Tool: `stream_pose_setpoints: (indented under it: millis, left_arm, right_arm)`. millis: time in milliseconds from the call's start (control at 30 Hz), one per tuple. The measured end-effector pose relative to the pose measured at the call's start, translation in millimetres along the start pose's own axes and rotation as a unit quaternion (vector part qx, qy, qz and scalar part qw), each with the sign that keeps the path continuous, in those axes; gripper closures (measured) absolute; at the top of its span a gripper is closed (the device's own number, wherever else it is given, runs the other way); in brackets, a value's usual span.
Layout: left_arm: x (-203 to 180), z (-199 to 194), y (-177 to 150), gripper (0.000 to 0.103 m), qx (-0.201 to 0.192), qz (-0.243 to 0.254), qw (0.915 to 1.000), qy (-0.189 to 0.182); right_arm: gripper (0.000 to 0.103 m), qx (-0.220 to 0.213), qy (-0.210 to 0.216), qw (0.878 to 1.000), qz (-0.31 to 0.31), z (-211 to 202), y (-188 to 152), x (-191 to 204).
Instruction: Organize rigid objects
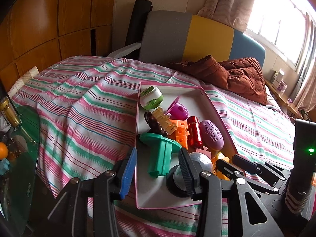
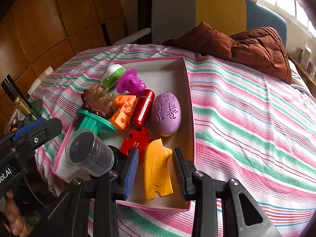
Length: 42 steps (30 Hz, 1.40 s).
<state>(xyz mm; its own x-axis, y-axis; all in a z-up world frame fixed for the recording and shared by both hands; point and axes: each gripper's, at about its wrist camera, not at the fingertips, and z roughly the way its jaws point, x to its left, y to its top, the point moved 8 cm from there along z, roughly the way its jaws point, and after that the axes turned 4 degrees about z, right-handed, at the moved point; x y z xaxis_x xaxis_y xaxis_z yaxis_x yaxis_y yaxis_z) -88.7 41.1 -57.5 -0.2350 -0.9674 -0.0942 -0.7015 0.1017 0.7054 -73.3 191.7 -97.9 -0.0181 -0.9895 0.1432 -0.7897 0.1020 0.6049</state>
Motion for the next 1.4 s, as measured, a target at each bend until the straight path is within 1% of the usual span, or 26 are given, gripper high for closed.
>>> stream_pose_setpoints:
  millis: [33, 100, 200, 333, 400, 433, 467, 500, 567, 667, 833, 900, 1033, 1167, 1300, 1400]
  left_arm:
    - [-0.1, -1.2, -0.2, 0.053, 0.000, -0.001, 1.0000, -0.001]
    - [0.7, -4.6, -0.6, 0.047, -0.003, -0.002, 1.0000, -0.001]
    - [1.5, -10.1, -0.8, 0.039, -0.009, 0.000, 0.9999, 0.006]
    - [4.4, -15.6, -2.8, 0.032, -0.012, 0.001, 0.9998, 0.018]
    - [4.8, -18.2, -4.3, 0.023, -0.013, 0.003, 0.9997, 0.019]
    - [5.1, -20.0, -4.9, 0.021, -0.015, 0.002, 0.9997, 0.018]
    - [5.2, -21.9, -5.5, 0.016, -0.017, 0.001, 0.9997, 0.017]
    - [5.3, -23.2, -6.1, 0.009, -0.018, 0.002, 0.9997, 0.018]
    - [6.1, -26.0, -7.2, 0.000, -0.017, -0.002, 0.9997, 0.019]
    - [5.2, -31.1, -8.0, 0.000, -0.022, -0.002, 0.9996, 0.017]
    - [4.9, -35.0, -9.0, 0.000, -0.022, 0.005, 0.9987, 0.046]
    - [4.9, -36.8, -8.7, 0.000, -0.024, 0.009, 0.9984, 0.050]
    - [6.1, -43.7, -7.0, 0.000, -0.036, 0.008, 0.9984, 0.044]
    - [10.9, -48.4, -5.1, 0.000, -0.041, -0.003, 0.9986, 0.033]
    - [13.5, -50.9, -4.6, 0.000, -0.045, -0.004, 0.9980, 0.045]
    - [14.0, -51.8, -4.7, 0.000, -0.046, -0.004, 0.9978, 0.046]
  right_arm:
    - [0.067, -0.006, -0.005, 1.000, -0.001, -2.6, 0.9, 0.1]
    - [0.067, -0.018, -0.016, 1.000, -0.001, -7.7, 2.8, -0.1]
    - [0.066, -0.037, -0.035, 0.999, 0.000, -15.6, 6.4, -0.6]
    - [0.062, -0.055, -0.059, 0.997, 0.005, -25.5, 9.8, -2.3]
    - [0.062, -0.061, -0.070, 0.996, 0.007, -29.4, 10.5, -3.0]
    - [0.061, -0.062, -0.070, 0.996, 0.010, -30.8, 10.3, -3.0]
    - [0.060, -0.063, -0.069, 0.996, 0.012, -32.1, 10.0, -2.8]
    - [0.060, -0.063, -0.069, 0.996, 0.013, -32.8, 10.6, -2.5]
    - [0.060, -0.066, -0.075, 0.995, 0.013, -35.3, 10.4, -2.7]
    - [0.060, -0.071, -0.080, 0.994, 0.015, -39.7, 9.4, -4.1]
    - [0.060, -0.079, -0.083, 0.993, 0.021, -46.8, 11.7, -5.3]
    - [0.060, -0.082, -0.082, 0.993, 0.020, -49.6, 13.3, -3.9]
    - [0.060, -0.090, -0.080, 0.993, 0.015, -55.0, 15.8, 1.6]
    - [0.060, -0.094, -0.079, 0.992, 0.013, -57.8, 17.1, 6.4]
    - [0.060, -0.095, -0.077, 0.992, 0.010, -58.6, 17.5, 11.2]
    - [0.060, -0.093, -0.076, 0.993, 0.007, -57.6, 17.7, 13.2]
